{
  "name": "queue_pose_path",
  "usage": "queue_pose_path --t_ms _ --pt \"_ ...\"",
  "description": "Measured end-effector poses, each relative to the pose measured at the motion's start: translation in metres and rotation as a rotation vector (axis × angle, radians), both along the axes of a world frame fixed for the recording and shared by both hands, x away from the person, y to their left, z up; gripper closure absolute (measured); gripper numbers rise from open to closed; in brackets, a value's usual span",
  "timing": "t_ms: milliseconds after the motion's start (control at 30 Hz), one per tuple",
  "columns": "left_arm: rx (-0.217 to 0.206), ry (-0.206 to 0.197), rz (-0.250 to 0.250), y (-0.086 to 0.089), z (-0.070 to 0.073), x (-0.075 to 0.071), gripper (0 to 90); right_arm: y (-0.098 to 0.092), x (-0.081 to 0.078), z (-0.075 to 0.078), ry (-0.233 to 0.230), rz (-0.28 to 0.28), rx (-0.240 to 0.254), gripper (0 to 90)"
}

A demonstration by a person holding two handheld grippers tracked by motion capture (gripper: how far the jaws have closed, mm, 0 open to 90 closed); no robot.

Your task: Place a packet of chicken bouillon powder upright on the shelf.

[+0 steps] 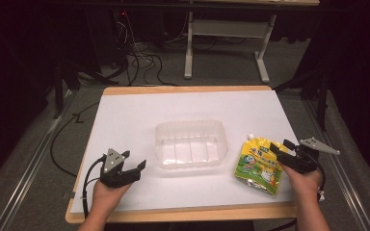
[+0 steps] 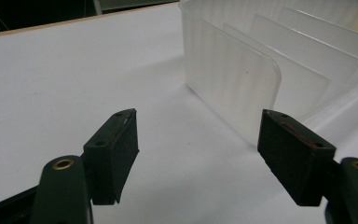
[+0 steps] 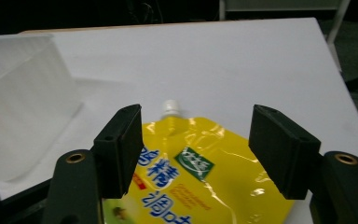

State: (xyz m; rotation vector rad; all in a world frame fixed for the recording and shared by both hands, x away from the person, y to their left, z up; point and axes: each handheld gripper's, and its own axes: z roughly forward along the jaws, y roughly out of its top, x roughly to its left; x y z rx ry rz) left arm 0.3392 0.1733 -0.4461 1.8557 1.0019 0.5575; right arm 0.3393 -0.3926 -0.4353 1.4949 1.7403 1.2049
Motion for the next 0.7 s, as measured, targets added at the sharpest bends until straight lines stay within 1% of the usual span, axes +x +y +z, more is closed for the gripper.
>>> queue_pose_path --t_ms 33,67,100,133,167,233,267,300,333,367,400,433,467,500,567,633,667,700 --pt "0.004 0.001 -0.003 0.000 0.000 0.000 29.3 -0.003 0.001 0.000 0.010 -0.012 0.006 35.5" --pt "0.004 0.001 -0.003 0.000 0.000 0.000 29.3 -0.003 0.001 0.000 0.010 -0.012 0.006 35.5" --pt "0.005 0.002 -0.005 0.000 0.000 0.000 29.3 -0.012 0.004 -0.003 0.030 -0.029 0.029 35.3" --pt "0.004 0.003 -0.005 0.000 -0.001 0.000 29.3 -0.012 0.004 -0.003 0.030 -0.029 0.029 35.3" --pt "0.003 0.004 -0.007 0.000 -0.001 0.000 29.3 -0.019 0.007 -0.006 0.047 -0.045 0.038 35.3" --pt "0.002 0.005 -0.009 0.000 -0.001 0.000 29.3 -0.022 0.008 -0.008 0.056 -0.052 0.041 35.1" --pt "0.001 0.006 -0.010 0.000 -0.001 0.000 29.3 -0.028 0.012 -0.011 0.074 -0.070 0.051 34.6" --pt "0.001 0.006 -0.010 0.000 -0.001 0.000 29.3 -0.028 0.012 -0.011 0.074 -0.070 0.051 34.6" --pt "0.001 0.007 -0.011 0.000 -0.002 0.001 29.3 -0.033 0.014 -0.015 0.091 -0.081 0.066 33.8" --pt "0.000 0.008 -0.011 0.000 -0.002 0.001 29.3 -0.035 0.016 -0.016 0.104 -0.088 0.070 33.7" --pt "0.001 0.007 -0.011 0.000 -0.002 0.001 29.3 -0.035 0.016 -0.016 0.104 -0.088 0.070 33.7" --pt "0.002 0.008 -0.012 0.000 -0.002 0.001 29.3 -0.038 0.018 -0.018 0.113 -0.097 0.076 33.6" --pt "0.002 0.009 -0.013 0.000 -0.002 0.001 29.3 -0.041 0.020 -0.020 0.122 -0.100 0.085 33.4" --pt "0.003 0.011 -0.016 0.000 -0.003 0.001 29.4 -0.046 0.024 -0.023 0.140 -0.104 0.102 33.0" --pt "0.003 0.009 -0.017 0.000 -0.002 0.001 29.4 -0.047 0.025 -0.024 0.146 -0.103 0.107 32.9" --pt "-0.001 0.008 -0.017 0.000 -0.002 0.000 29.4 -0.049 0.032 -0.029 0.180 -0.107 0.122 33.6" --pt "-0.003 0.008 -0.017 0.000 -0.002 0.000 29.5 -0.050 0.034 -0.031 0.190 -0.107 0.126 34.0" --pt "-0.002 0.008 -0.017 0.001 -0.002 0.000 29.5 -0.050 0.034 -0.031 0.190 -0.107 0.126 34.0"
